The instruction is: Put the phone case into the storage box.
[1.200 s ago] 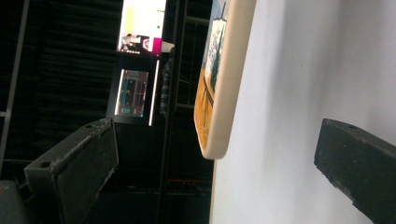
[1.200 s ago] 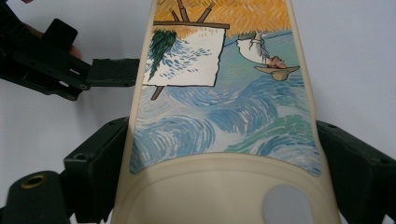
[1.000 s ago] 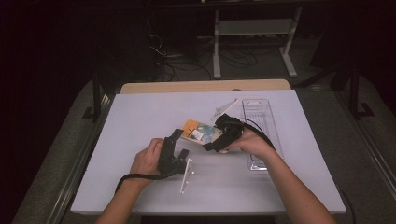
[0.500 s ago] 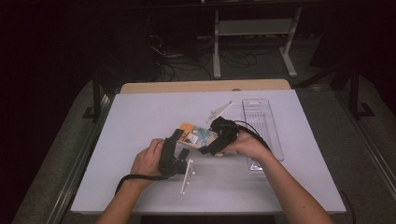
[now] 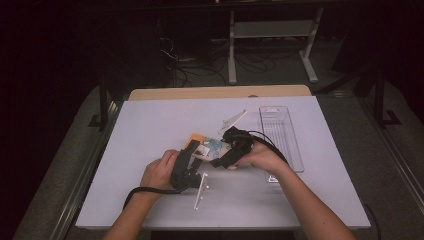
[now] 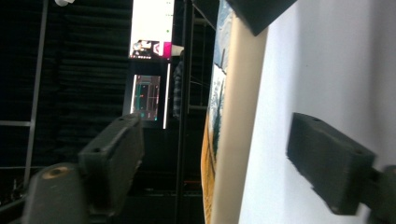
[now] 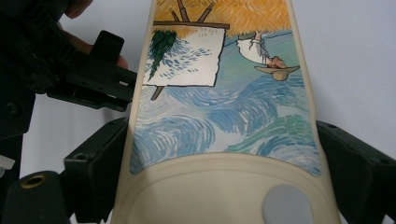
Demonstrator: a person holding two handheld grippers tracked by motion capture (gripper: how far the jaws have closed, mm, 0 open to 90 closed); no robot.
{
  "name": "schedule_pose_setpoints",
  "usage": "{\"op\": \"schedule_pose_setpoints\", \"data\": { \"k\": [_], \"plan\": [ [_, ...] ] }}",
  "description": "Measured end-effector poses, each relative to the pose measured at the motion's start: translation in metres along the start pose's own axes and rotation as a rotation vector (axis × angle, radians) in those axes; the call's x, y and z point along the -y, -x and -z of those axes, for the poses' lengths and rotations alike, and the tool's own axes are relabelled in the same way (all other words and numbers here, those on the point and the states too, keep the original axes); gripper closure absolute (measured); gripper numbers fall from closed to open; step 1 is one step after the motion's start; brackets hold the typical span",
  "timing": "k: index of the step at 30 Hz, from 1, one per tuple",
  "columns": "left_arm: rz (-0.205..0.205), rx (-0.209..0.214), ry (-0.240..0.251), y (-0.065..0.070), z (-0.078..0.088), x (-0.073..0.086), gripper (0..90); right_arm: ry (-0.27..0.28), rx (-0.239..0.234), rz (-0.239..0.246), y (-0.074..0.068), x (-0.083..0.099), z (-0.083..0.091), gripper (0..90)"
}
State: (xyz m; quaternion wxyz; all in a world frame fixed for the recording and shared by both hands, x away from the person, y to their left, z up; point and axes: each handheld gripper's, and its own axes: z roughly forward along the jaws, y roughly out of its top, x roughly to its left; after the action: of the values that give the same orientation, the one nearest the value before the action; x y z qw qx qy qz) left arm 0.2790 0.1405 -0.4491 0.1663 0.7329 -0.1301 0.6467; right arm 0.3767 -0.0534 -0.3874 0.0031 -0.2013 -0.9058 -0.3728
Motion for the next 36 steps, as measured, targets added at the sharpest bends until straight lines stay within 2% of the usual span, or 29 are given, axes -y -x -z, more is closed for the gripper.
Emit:
{"op": "schedule_pose_setpoints", "data": {
  "k": [13,20,28,36],
  "plan": [
    [-0.005,0.000,0.005,-0.0005,0.0008,-0.0011,42.5,-0.004,0.003,0.005,-0.0014,-0.0006,-0.0018,10.7],
    [-0.019,0.014,0.008,0.0001,0.0014,-0.0011,48.4,-0.002,0.006,0.014,0.0003,-0.0003,-0.0025,10.7],
    [-0.042,0.002,0.018,-0.0004,0.0026,-0.0025,57.4,-0.004,0.006,0.002,0.0001,-0.0004,-0.0021,10.7],
    [-0.064,0.023,0.022,-0.0008,0.0022,-0.0044,67.7,-0.008,0.008,0.007,-0.0002,-0.0007,-0.0037,10.6]
  ]
}}
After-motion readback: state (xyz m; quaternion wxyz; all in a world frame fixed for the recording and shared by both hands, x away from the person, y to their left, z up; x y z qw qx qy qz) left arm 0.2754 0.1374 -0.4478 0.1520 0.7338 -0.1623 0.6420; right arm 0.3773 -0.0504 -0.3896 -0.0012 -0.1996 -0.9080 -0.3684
